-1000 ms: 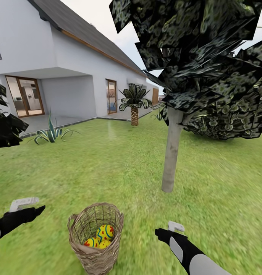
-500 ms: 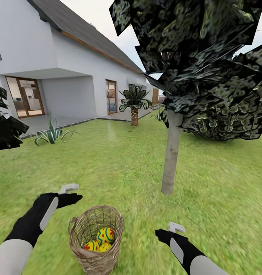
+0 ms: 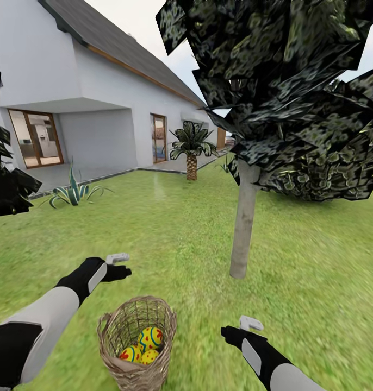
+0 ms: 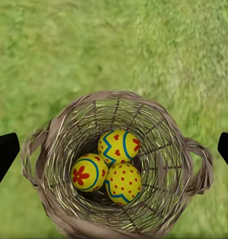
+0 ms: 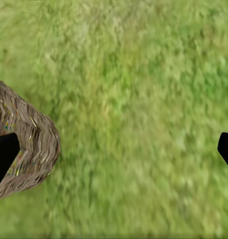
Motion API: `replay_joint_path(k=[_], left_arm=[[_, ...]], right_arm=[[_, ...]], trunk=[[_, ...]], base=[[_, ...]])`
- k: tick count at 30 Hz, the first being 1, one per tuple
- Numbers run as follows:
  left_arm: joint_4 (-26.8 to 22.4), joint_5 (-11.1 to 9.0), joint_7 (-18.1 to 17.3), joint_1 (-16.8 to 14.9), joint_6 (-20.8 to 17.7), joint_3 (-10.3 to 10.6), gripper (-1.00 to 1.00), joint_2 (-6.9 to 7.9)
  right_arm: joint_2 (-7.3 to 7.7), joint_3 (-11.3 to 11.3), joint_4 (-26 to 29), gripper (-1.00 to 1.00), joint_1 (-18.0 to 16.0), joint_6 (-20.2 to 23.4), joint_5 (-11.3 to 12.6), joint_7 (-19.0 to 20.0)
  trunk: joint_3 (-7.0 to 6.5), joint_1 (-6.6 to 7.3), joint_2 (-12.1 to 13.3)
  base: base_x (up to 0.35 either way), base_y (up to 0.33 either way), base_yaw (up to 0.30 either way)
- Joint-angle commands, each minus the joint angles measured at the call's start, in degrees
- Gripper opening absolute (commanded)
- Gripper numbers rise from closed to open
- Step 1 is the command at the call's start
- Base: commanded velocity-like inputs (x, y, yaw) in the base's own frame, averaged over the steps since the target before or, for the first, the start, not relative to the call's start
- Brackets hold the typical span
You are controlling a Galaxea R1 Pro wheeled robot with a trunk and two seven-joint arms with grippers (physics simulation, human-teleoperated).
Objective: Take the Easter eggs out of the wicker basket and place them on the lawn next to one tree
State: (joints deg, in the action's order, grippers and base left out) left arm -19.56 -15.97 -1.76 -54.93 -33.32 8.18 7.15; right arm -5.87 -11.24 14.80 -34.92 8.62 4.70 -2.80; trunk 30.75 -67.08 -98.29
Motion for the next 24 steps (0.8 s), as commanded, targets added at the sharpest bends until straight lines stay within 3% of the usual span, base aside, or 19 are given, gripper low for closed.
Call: replay_joint_path(k=[1,5,7,8,11,15,24], left_arm=[[0.18,-0.46,0.04,-0.42,-0.54,0.51,1.00,0.03],[0.80,-0.36,-0.02,-1.43,-2.06,1.42,1.00,-0.07],[0.92,-0.35,-0.09,-1.63,-2.80,2.98,1.00,-0.08],[0.99,-0.46,-0.14,-1.77,-4.35,4.71,1.00,-0.10],[0.99,-0.67,-0.18,-1.92,-7.68,6.74,1.00,-0.19],[0.63,-0.77,-0.09,-1.99,-9.66,7.85,1.00,-0.86],[0.42,-0.84,-0.31,-2.07,-10.75,8.53,1.00,-1.29]], right_arm=[[-0.02,0.06,0.14,1.00,-0.01,0.30,0.48,-0.26],[-0.02,0.08,0.11,1.00,-0.03,0.07,0.42,-0.27],[-0.02,0.08,0.09,1.00,-0.04,-0.12,0.43,-0.28],[-0.02,0.10,0.09,1.00,-0.03,-0.24,0.45,-0.28],[-0.03,0.17,0.09,1.00,-0.03,-0.36,0.39,-0.28],[0.01,0.12,-0.02,1.00,-0.02,-0.42,0.28,-0.28],[0.00,0.08,-0.09,1.00,-0.04,-0.45,0.32,-0.28]], trunk=[[-0.12,0.23,0.38],[-0.84,1.11,1.99],[-1.19,1.55,2.79],[-1.37,1.77,3.19],[-1.91,2.43,4.39],[-2.63,3.30,6.00],[-2.63,3.30,6.00]], base=[[0.000,0.000,0.000],[0.000,0.000,0.000],[0.000,0.000,0.000],[0.000,0.000,0.000],[0.000,0.000,0.000],[0.000,0.000,0.000],[0.000,0.000,0.000]])
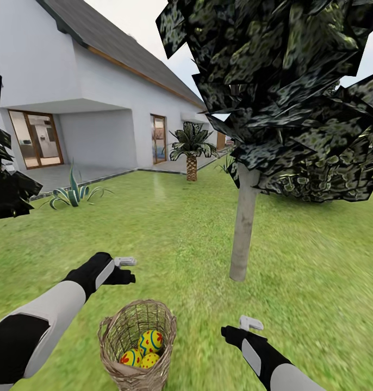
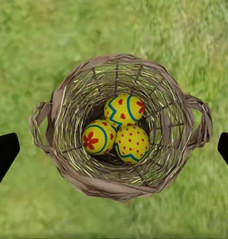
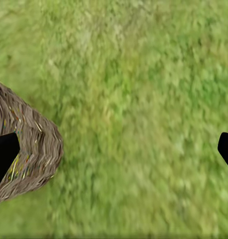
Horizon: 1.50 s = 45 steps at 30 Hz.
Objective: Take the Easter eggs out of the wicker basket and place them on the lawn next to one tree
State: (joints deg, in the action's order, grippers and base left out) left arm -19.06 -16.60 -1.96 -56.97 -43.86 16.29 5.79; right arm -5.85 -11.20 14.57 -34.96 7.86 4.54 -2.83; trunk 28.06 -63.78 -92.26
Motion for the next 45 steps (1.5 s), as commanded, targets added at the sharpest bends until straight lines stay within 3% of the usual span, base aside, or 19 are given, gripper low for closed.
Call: replay_joint_path(k=[1,27,45], left_arm=[[-0.09,-0.24,-0.11,-0.05,-0.26,0.41,1.00,0.04],[-0.18,-0.16,0.02,0.00,-2.73,0.62,1.00,0.14],[-0.19,-0.18,0.16,0.01,-2.55,0.69,1.00,0.07]], right_arm=[[-0.03,0.09,0.11,1.00,0.00,0.31,0.48,-0.25],[-0.04,0.02,0.08,1.00,0.00,0.37,0.99,-0.21],[0.00,-0.13,-0.06,1.00,0.03,0.31,0.99,-0.25]], trunk=[[0.07,0.00,-0.03],[0.07,0.00,-0.03],[0.07,0.00,-0.03]], base=[[0.000,0.000,0.000],[0.001,0.000,0.000],[0.123,0.000,0.000]])
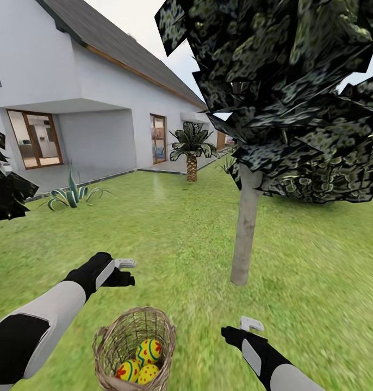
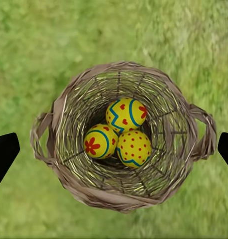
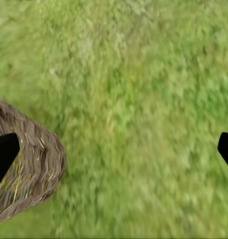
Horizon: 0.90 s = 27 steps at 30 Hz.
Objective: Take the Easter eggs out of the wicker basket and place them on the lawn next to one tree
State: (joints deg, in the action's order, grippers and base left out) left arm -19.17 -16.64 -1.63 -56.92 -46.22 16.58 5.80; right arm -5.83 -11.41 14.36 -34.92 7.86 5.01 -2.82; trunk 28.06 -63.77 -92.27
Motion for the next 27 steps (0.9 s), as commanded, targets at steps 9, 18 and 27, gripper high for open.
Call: replay_joint_path(k=[9,18,27], left_arm=[[-0.08,-0.14,-0.18,-0.04,-0.17,0.44,1.00,0.03],[-0.08,-0.10,-0.12,-0.04,0.02,0.42,1.00,0.00],[-0.08,-0.09,-0.05,-0.04,0.12,0.39,1.00,0.00]], right_arm=[[-0.03,0.07,0.14,1.00,0.01,0.31,0.53,-0.26],[-0.04,0.07,0.13,1.00,0.00,0.31,0.55,-0.26],[-0.05,0.04,0.12,1.00,0.00,0.31,0.65,-0.26]], trunk=[[0.07,-0.01,-0.03],[0.07,-0.01,-0.03],[0.07,-0.01,-0.03]], base=[[0.084,0.000,0.000],[0.086,0.000,0.000],[0.036,0.000,0.000]])
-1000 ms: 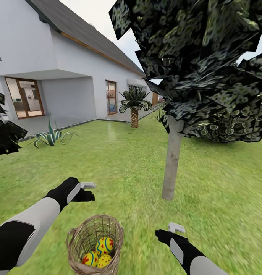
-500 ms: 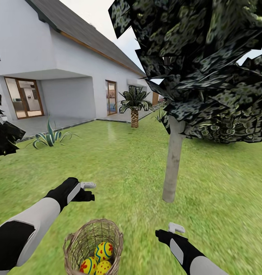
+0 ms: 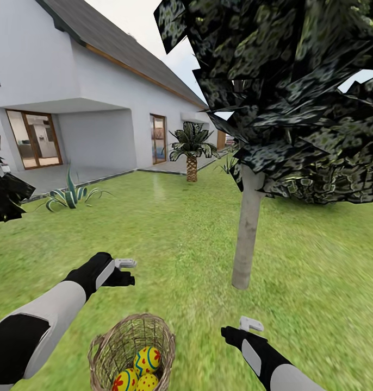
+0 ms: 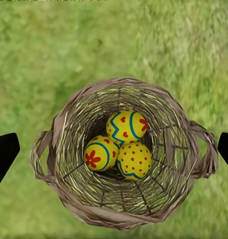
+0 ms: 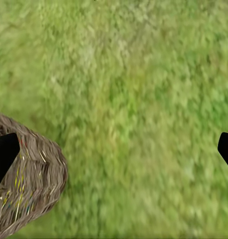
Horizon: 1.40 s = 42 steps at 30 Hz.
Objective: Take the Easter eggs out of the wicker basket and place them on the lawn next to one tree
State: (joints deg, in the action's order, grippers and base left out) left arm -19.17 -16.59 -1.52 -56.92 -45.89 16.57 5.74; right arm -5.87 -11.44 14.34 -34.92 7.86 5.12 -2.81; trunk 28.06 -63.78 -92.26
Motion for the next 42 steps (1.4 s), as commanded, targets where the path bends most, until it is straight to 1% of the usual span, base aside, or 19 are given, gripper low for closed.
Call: replay_joint_path(k=[1,11,28,42], left_arm=[[-0.08,-0.16,-0.16,-0.04,-0.19,0.40,1.00,0.06],[-0.08,-0.12,-0.22,-0.04,-0.16,0.40,1.00,0.06],[-0.15,-0.11,-0.24,-0.04,-0.08,0.49,1.00,0.01],[-0.10,-0.11,-0.32,-0.04,-0.19,0.55,1.00,0.06]], right_arm=[[-0.02,0.08,0.13,1.00,0.00,0.31,0.55,-0.26],[-0.02,0.10,0.11,1.00,0.00,0.31,0.59,-0.26],[-0.02,0.10,0.08,1.00,-0.01,0.31,0.59,-0.26],[-0.02,0.10,0.08,1.00,-0.03,0.31,0.55,-0.26]], trunk=[[0.07,0.00,-0.03],[0.07,0.00,-0.03],[0.07,0.00,-0.03],[0.07,0.00,-0.03]], base=[[0.006,0.000,0.000],[0.014,0.000,0.000],[0.150,0.000,0.000],[0.020,0.000,0.000]])
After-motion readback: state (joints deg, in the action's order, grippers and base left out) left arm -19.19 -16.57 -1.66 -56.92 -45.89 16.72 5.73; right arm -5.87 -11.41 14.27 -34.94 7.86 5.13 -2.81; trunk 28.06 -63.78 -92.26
